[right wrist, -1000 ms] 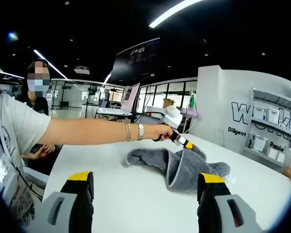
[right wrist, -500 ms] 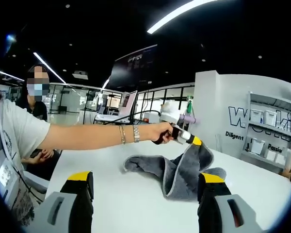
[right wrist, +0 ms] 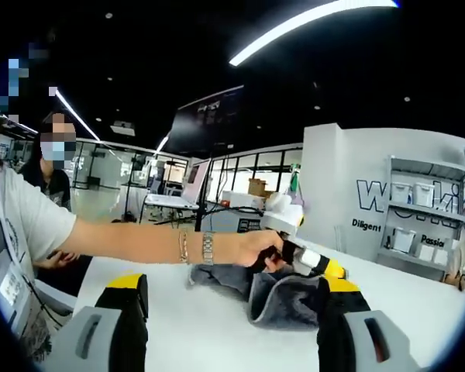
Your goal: Fold the towel on the table until its edges align and the towel forms a compact rectangular stack.
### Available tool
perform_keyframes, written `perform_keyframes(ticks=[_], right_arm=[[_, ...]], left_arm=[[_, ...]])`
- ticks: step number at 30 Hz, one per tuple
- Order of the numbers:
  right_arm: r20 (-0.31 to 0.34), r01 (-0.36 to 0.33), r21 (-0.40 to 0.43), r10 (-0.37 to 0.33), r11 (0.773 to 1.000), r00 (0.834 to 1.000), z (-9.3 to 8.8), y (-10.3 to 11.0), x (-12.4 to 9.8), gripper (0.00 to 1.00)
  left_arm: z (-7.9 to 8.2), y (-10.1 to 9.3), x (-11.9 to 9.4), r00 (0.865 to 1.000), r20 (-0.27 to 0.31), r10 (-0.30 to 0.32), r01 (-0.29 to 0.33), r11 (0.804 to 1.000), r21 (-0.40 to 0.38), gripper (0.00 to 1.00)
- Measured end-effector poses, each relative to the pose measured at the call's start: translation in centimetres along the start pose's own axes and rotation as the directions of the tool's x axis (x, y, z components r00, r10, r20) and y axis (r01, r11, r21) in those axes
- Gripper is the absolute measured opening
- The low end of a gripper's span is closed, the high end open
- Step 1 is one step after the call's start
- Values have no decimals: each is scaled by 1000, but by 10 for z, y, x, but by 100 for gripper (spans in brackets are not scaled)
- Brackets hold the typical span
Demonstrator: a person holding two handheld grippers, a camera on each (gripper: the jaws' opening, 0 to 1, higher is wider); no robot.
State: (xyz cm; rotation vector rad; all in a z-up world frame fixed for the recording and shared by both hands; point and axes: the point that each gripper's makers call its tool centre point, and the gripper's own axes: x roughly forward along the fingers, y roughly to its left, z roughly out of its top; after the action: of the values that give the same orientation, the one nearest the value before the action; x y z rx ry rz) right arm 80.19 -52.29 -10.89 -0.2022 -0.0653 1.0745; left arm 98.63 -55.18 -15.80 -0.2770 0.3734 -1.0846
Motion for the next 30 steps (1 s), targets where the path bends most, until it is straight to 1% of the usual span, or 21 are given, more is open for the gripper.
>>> perform_keyframes(ticks=[3, 5, 8, 9, 10, 11, 12, 15, 16, 17, 18, 21, 22, 23, 24, 27, 28, 30], right_arm=[[10, 6, 1, -6, 1000, 1000, 3, -2, -2, 94], [16, 7, 3, -7, 1000, 1000, 5, -2, -2, 94], [25, 9, 1, -9, 1000, 1000, 7, -1, -3, 94], [28, 10, 0, -10, 1000, 1000, 8, -1, -3, 94], [30, 9, -2, -9, 1000, 1000, 9, 0, -3, 94], [32, 8, -2, -8, 1000, 999, 10, 0, -3, 94], [32, 9, -1, -9, 1000, 999, 10, 0, -3, 94], [32, 11, 3, -11, 1000, 999, 10, -2, -3, 94], [32, 12, 4, -12, 1000, 999, 10, -2, -3, 94], [34, 11, 5, -12, 1000, 999, 10, -2, -3, 94], [35, 11, 5, -11, 1000, 999, 10, -2, -3, 94], [41, 7, 2, -7, 1000, 999, 12, 1, -4, 94], [42, 7, 1, -7, 1000, 999, 13, 1, -4, 94], [43, 5, 1, -5, 1000, 999, 13, 1, -4, 94], [42, 4, 2, -4, 1000, 999, 12, 1, -4, 94], [38, 5, 7, -5, 1000, 999, 11, 1, -3, 94], [38, 5, 7, -6, 1000, 999, 11, 1, -3, 94], [40, 5, 8, -5, 1000, 999, 11, 1, -3, 94]], left_arm=[[-11, -1, 17, 999, -43, -24, 26, 999, 28, 4], [-23, -16, 24, 996, -66, -59, 62, 997, 45, 4], [-37, -42, 37, 991, -72, -113, 116, 992, 40, 4], [-42, -50, 41, 989, -74, -131, 134, 990, 38, 4], [-46, -58, 46, 986, -84, -147, 152, 987, 56, 4], [-51, -61, 49, 982, -106, -154, 163, 983, 80, 4], [-53, -62, 51, 982, -116, -152, 163, 982, 93, 4], [-70, -75, 69, 974, -150, -169, 188, 975, 121, 4], [-73, -79, 71, 969, -156, -190, 207, 973, 99, 4], [-80, -85, 76, 961, -171, -218, 235, 968, 87, 4], [-81, -85, 78, 960, -174, -219, 237, 967, 91, 4], [-102, -91, 89, 944, -244, -222, 261, 955, 141, 4], [-105, -93, 90, 941, -256, -223, 266, 953, 147, 4], [-114, -91, 91, 934, -292, -207, 265, 949, 174, 4], [-115, -90, 92, 933, -298, -200, 262, 948, 183, 4], [-132, -96, 94, 934, -328, -141, 231, 939, 256, 4], [-131, -96, 95, 934, -328, -141, 232, 938, 257, 4], [-130, -92, 96, 935, -334, -122, 223, 933, 282, 4]])
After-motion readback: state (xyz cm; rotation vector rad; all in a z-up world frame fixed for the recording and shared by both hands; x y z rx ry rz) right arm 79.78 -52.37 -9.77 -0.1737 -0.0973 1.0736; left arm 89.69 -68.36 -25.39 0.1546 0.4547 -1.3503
